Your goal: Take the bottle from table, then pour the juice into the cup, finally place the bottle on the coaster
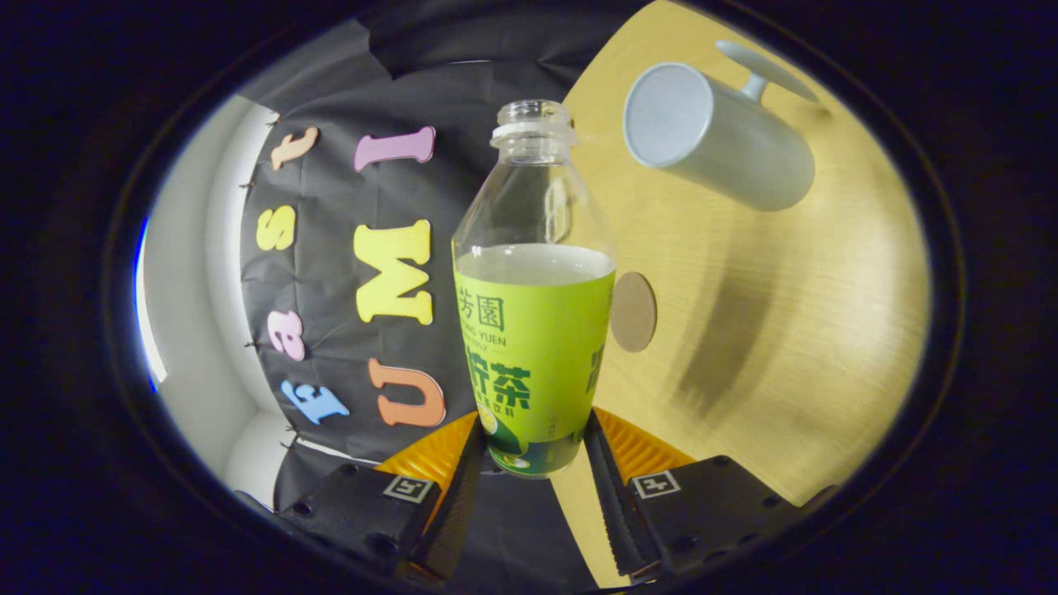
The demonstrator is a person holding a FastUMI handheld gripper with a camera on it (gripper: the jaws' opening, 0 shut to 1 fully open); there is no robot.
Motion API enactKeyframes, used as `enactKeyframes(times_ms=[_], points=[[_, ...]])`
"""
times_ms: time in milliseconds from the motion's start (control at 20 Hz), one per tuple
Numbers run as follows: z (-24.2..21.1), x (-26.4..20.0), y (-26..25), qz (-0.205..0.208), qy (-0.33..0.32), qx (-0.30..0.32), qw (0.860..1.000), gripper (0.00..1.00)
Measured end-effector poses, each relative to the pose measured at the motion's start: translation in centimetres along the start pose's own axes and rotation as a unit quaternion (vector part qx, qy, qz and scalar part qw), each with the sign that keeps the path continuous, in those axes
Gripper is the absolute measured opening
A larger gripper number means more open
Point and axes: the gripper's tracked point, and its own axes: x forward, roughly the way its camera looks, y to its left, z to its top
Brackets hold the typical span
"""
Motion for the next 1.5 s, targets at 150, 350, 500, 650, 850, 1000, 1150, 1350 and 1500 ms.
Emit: enactKeyframes(times_ms=[150,350,500,650,850,1000,1150,1350,1500], points=[[0.1,0.2,0.7,0.008,0.003,0.019,1.0,0.73],[0.7,0.6,2.0,0.026,-0.001,0.045,0.999,0.73],[0.6,0.7,2.1,0.031,0.0,0.061,0.998,0.73],[0.8,0.6,2.8,0.041,-0.002,0.08,0.996,0.73],[1.0,0.9,3.7,0.051,-0.002,0.092,0.994,0.73],[1.2,0.9,4.3,0.062,-0.004,0.11,0.992,0.73],[1.4,0.8,4.4,0.065,-0.008,0.125,0.99,0.73],[1.7,0.9,5.0,0.078,-0.011,0.137,0.987,0.72],[2.0,1.3,5.7,0.09,-0.014,0.146,0.985,0.72]])
